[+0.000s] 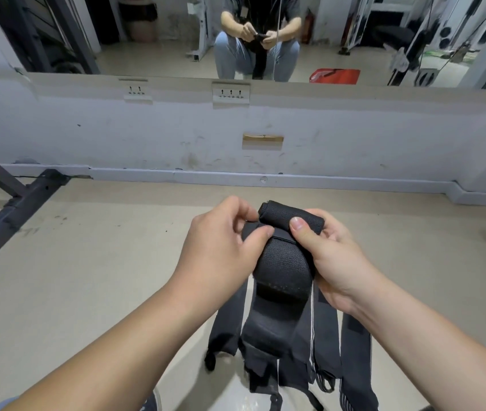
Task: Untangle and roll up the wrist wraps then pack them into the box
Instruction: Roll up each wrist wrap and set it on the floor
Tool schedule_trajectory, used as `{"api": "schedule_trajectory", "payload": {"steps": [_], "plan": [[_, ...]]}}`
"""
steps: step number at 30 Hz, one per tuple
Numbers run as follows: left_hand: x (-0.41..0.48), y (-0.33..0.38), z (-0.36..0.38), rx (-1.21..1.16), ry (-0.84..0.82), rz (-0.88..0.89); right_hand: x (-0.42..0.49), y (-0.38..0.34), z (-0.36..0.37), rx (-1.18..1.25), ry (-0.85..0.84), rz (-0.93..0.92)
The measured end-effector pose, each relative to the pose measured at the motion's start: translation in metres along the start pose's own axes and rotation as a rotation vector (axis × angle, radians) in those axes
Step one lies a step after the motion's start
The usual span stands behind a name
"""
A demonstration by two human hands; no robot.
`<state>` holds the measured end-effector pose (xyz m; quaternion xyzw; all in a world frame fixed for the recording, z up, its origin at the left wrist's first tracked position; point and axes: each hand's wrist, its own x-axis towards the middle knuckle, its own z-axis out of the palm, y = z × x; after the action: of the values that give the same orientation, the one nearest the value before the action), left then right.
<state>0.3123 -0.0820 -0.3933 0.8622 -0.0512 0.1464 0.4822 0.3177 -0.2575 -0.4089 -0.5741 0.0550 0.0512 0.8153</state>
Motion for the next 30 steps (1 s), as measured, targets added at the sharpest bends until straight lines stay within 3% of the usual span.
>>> {"api": "schedule_trajectory", "payload": {"steps": [6, 9, 11, 15, 21, 24, 27, 30], "plan": [[-0.003, -0.002, 0.003, -0.134, -0.19, 0.122, 0.002, 0.0, 0.001, 0.052, -0.033, 0.015], [0.004, -0.013, 0.006, -0.016, -0.05, 0.291, 0.001, -0.001, 0.003, 0.087, -0.045, 0.048], [0.004, -0.015, 0.007, 0.0, -0.019, 0.303, 0.001, -0.001, 0.005, 0.106, -0.054, 0.076], [0.007, -0.009, 0.005, -0.062, -0.076, 0.178, 0.001, -0.002, 0.003, 0.106, -0.066, 0.122], [0.01, -0.005, 0.0, -0.295, -0.126, -0.243, 0.0, -0.009, -0.005, 0.014, -0.213, 0.075], [0.008, -0.004, -0.004, -0.492, -0.326, -0.372, -0.001, -0.01, -0.01, -0.065, -0.303, 0.052], [0.001, -0.007, -0.007, -0.386, -0.531, -0.172, -0.006, -0.01, -0.009, -0.048, -0.375, 0.081], [-0.005, -0.01, -0.005, -0.189, -0.492, -0.031, -0.01, -0.011, -0.005, -0.016, -0.389, 0.092]]}}
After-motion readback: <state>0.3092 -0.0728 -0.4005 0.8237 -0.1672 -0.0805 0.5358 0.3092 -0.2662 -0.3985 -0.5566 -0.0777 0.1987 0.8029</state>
